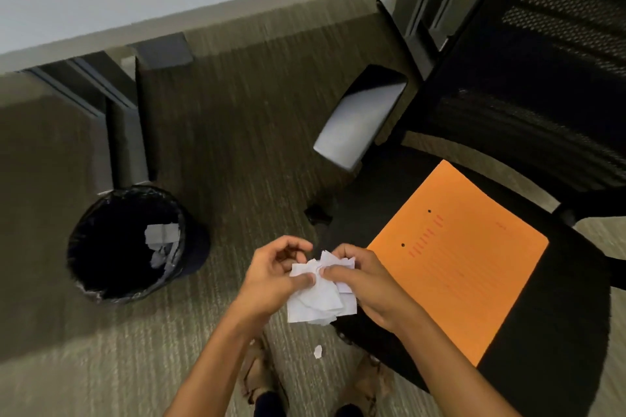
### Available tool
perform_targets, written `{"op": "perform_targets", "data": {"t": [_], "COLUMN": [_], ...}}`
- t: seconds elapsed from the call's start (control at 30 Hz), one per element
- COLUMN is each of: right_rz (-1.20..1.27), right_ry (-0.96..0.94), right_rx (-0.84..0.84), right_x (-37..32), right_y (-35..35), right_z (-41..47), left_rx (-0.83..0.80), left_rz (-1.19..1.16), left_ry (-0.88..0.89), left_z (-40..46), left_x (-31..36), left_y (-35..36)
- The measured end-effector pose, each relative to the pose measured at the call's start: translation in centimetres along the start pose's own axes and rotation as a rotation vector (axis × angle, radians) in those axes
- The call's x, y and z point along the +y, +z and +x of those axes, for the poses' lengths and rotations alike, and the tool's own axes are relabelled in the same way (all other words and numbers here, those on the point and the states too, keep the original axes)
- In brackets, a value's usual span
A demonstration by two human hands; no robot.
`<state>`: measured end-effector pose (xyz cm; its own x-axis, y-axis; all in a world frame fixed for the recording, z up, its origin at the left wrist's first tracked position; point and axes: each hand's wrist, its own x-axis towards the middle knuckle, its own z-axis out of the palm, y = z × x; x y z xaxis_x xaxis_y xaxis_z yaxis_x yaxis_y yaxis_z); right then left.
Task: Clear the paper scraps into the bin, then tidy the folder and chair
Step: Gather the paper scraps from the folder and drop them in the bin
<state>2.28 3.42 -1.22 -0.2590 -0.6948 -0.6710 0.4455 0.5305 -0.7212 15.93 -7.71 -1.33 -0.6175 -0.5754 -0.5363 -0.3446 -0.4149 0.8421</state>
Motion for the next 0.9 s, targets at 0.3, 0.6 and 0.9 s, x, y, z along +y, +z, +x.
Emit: {"op": "perform_targets", "data": {"t": [0.3,0.6,0.9], "right_rz": [0.114,0.015,-0.129], "right_ry": [0.161,0.129,0.042], "right_rx": [-0.171,-0.082,-0.077], "right_x": [-2.4,-4.2,-6.2], "right_y": [12.5,25.8,36.3], "right_z": [3.5,9.6,15.7], "left_rx": [0.183,0.582,0.544], "left_rz": [-0.395,-0.143,-0.234], "left_ry": [0.109,0.206,0.0], "left_z": [-3.0,-3.5,-2.3], "left_x": [0.9,0.5,0.4], "left_y": [-10.3,-22.9,-32.5]}}
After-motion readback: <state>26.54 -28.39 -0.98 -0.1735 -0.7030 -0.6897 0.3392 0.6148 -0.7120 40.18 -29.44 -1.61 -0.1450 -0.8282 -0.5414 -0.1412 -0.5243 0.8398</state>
